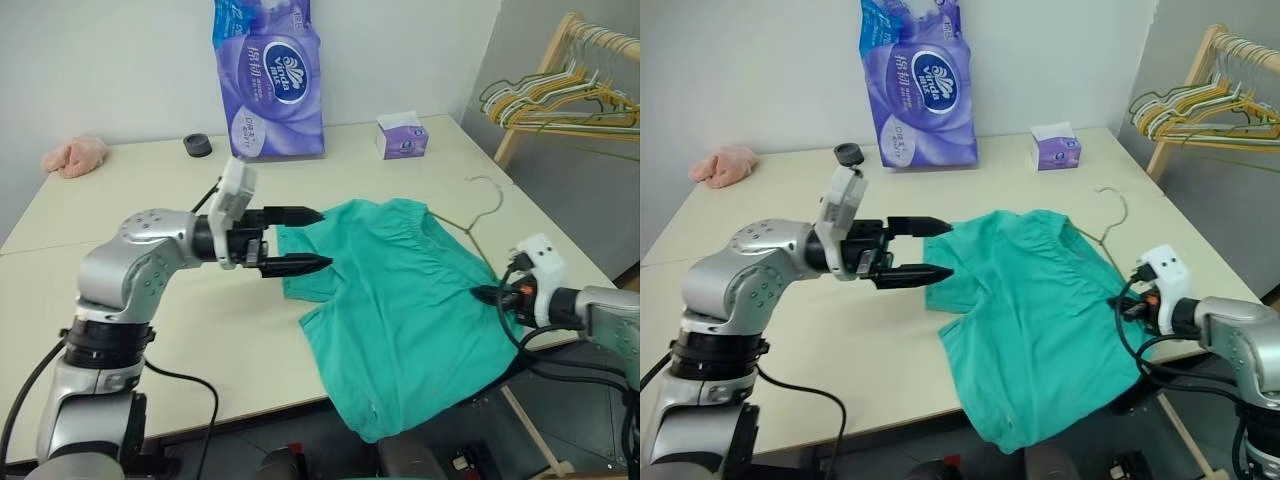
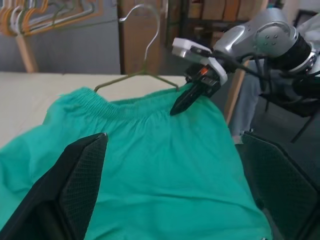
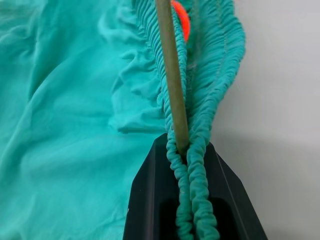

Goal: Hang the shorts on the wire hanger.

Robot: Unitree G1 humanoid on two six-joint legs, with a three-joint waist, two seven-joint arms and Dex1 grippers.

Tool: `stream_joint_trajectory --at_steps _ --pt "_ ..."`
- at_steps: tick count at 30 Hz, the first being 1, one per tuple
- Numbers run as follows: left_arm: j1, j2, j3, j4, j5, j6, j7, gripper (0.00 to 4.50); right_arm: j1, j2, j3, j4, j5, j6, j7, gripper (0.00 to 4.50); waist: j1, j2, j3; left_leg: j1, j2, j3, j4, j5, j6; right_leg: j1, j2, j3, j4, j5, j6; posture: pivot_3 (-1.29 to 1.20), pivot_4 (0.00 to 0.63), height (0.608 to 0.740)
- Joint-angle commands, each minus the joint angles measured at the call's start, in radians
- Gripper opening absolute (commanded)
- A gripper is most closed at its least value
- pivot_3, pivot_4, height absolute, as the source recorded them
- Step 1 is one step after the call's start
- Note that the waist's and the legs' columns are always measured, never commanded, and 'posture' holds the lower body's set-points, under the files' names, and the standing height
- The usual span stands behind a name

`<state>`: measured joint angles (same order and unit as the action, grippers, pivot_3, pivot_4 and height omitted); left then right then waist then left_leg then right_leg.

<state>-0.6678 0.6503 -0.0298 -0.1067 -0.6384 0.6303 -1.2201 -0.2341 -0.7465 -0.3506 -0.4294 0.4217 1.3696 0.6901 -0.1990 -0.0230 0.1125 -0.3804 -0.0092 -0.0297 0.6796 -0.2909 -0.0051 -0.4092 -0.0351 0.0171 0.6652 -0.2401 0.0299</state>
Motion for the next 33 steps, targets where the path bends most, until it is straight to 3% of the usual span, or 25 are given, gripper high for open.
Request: stream_joint_trajectory --at_steps 1,9,16,24,33 --pt "-0.063 -0.048 -0.046 0.002 0.084 -0.098 0.039 4.5 -0.009 -0.044 -0.159 -0.037 0.01 0.125 -0.045 0.02 -0.003 0.001 0.0 0.0 0.0 0.0 0.0 0.0 0.0 0.0 0.0 0.0 0.0 0.0 0.0 -0.38 0.087 0.74" --pt "-0.168 -0.193 -0.137 0.056 0.191 -0.217 0.084 4.5 -0.065 -0.143 -0.332 0.097 -0.011 0.245 -0.123 0.02 -0.044 0.005 -0.002 0.0 0.0 0.002 -0.001 -0.001 0.002 0.0 0.001 0.001 -0.002 0.0 0.001 -0.42 0.097 0.74" --pt "-0.261 -0.308 -0.221 0.114 0.302 -0.22 0.175 4.5 -0.265 -0.196 -0.392 0.3 -0.086 0.245 -0.283 0.02 -0.085 0.013 -0.002 0.0 0.0 0.004 -0.001 -0.004 0.007 0.0 0.001 0.004 -0.003 -0.002 0.003 -0.44 0.105 0.74" --pt "-0.374 -0.438 -0.226 0.207 0.325 -0.211 0.232 4.5 -0.539 -0.211 -0.392 0.509 -0.199 0.182 -0.446 0.02 -0.117 0.021 0.001 0.0 -0.001 0.007 -0.003 -0.007 0.012 0.0 0.001 0.007 -0.003 -0.004 0.005 -0.43 0.11 0.74" --pt "-0.422 -0.476 -0.223 0.253 0.354 -0.252 0.258 4.5 -0.746 -0.282 -0.325 0.834 -0.257 -0.017 -0.537 0.02 -0.134 0.028 0.004 0.003 -0.002 0.018 -0.004 -0.01 0.016 0.001 0.001 0.019 -0.003 -0.008 0.012 -0.42 0.112 0.74"
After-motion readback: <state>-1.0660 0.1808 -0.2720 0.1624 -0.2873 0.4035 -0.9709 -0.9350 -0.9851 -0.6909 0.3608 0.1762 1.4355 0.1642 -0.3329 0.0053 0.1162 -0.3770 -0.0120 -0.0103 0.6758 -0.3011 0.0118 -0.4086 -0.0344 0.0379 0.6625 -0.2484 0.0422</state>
